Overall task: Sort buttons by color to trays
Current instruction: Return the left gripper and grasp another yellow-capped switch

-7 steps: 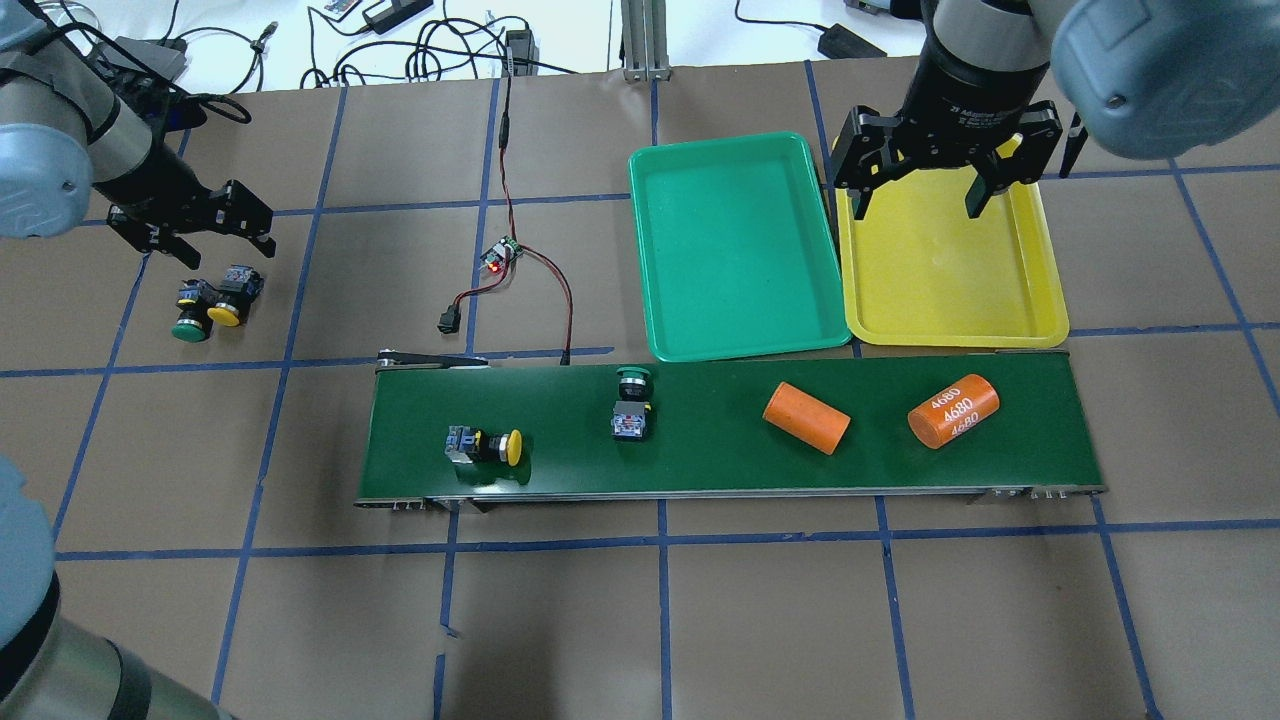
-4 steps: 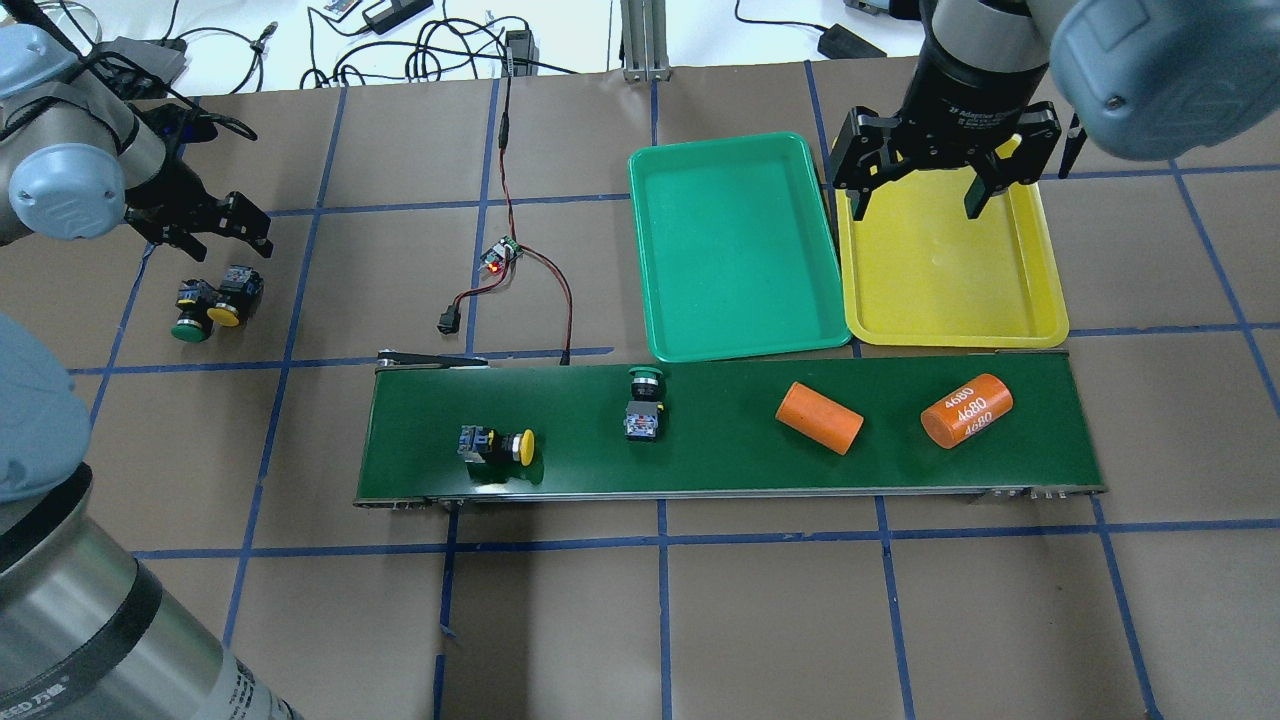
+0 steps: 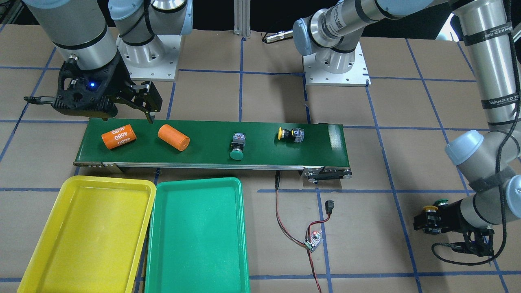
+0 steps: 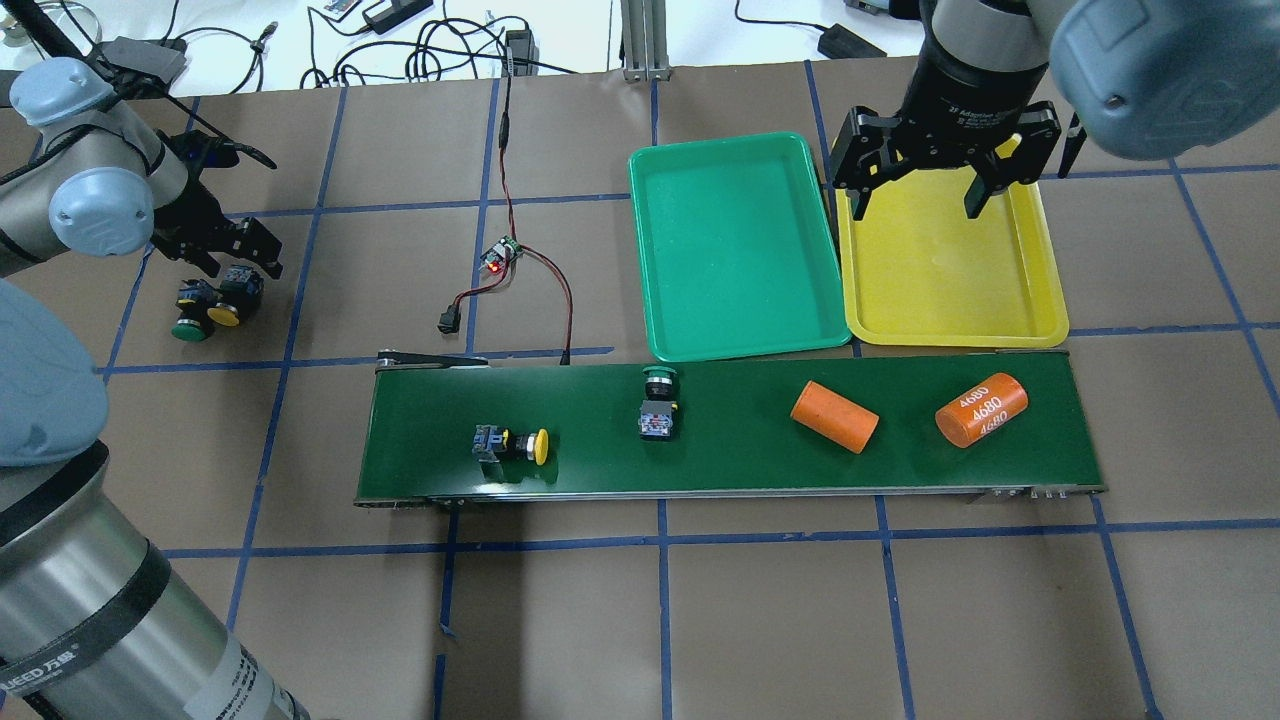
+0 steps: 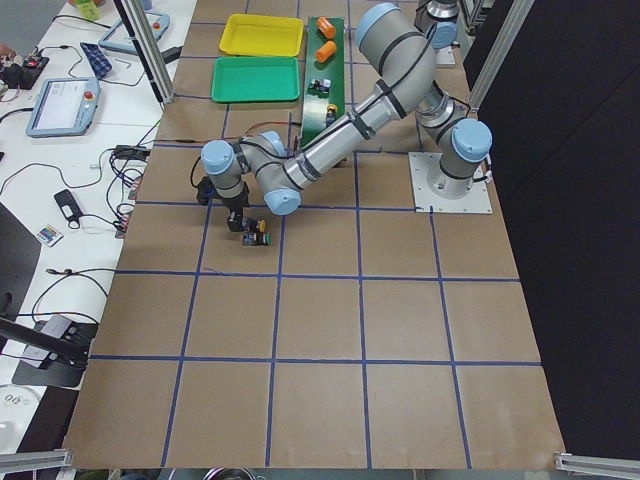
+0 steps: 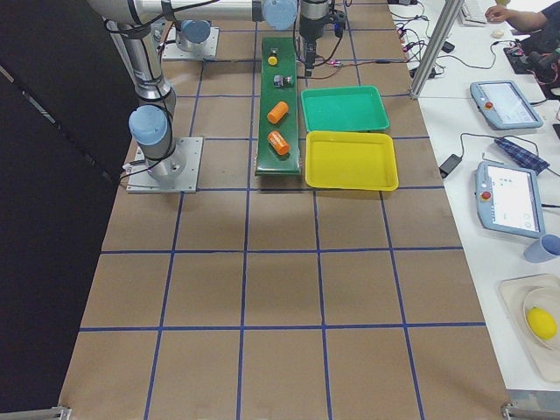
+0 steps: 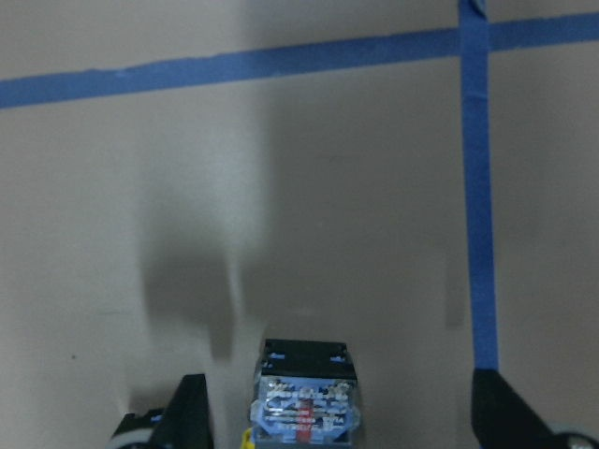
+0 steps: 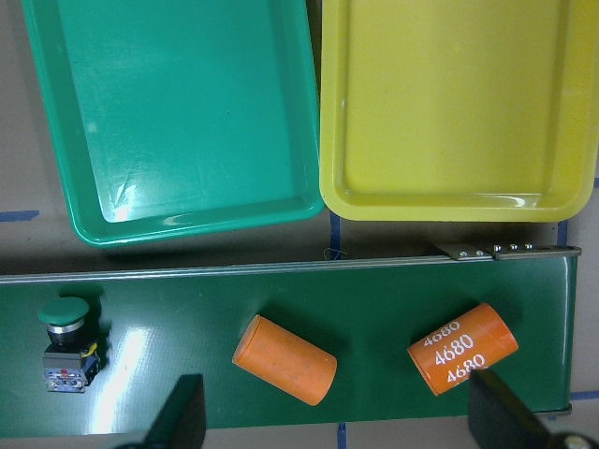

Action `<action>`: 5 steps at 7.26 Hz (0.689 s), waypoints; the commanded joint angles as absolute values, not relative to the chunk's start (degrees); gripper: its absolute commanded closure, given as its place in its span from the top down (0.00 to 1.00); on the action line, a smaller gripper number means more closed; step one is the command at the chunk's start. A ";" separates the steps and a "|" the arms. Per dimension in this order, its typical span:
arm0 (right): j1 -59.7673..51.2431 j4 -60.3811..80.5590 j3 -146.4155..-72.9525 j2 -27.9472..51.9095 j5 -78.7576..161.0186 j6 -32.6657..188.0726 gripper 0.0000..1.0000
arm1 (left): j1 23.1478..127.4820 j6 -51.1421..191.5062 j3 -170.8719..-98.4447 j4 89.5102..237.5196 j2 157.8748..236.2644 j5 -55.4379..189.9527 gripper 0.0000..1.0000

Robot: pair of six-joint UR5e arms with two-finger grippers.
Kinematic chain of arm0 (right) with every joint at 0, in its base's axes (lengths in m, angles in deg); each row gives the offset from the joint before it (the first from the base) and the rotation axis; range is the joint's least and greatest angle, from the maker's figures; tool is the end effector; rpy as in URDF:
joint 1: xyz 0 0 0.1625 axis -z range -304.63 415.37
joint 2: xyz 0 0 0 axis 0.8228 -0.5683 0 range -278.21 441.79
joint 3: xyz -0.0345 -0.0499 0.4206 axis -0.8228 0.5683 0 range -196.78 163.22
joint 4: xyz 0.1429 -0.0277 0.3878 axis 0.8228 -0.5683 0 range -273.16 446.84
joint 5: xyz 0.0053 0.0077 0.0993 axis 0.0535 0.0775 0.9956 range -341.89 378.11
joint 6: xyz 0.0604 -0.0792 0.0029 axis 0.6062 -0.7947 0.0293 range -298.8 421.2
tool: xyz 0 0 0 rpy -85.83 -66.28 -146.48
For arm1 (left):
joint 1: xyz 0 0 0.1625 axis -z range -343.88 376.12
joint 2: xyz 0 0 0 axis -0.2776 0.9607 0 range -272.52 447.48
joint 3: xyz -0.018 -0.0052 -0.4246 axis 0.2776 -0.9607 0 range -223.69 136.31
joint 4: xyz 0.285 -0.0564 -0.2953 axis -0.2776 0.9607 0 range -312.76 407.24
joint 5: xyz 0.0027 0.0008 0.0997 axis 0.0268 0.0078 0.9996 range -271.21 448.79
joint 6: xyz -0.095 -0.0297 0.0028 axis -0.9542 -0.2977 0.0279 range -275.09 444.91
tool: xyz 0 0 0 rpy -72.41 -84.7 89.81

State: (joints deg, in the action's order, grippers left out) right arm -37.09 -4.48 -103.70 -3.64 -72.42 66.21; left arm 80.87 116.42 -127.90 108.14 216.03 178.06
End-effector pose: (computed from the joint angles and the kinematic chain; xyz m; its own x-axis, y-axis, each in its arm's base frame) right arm 0.1548 -0.5191 0.4759 -0.9990 0.0446 0.0094 0.0446 0.9990 0.0022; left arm 0.1718 -0.6795 0.1768 -0.9932 0.1074 0.0443 0.1095 0.9928 0.0479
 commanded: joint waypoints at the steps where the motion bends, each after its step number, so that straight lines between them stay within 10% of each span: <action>1: -37.09 -4.48 -103.70 -3.64 -72.42 66.13 1.00 | 80.81 116.38 -129.47 108.14 215.36 178.09 0.31; 5: -37.09 -4.39 -103.88 -3.64 -72.42 66.21 1.00 | 90.07 98.23 -133.92 117.54 203.45 177.74 0.21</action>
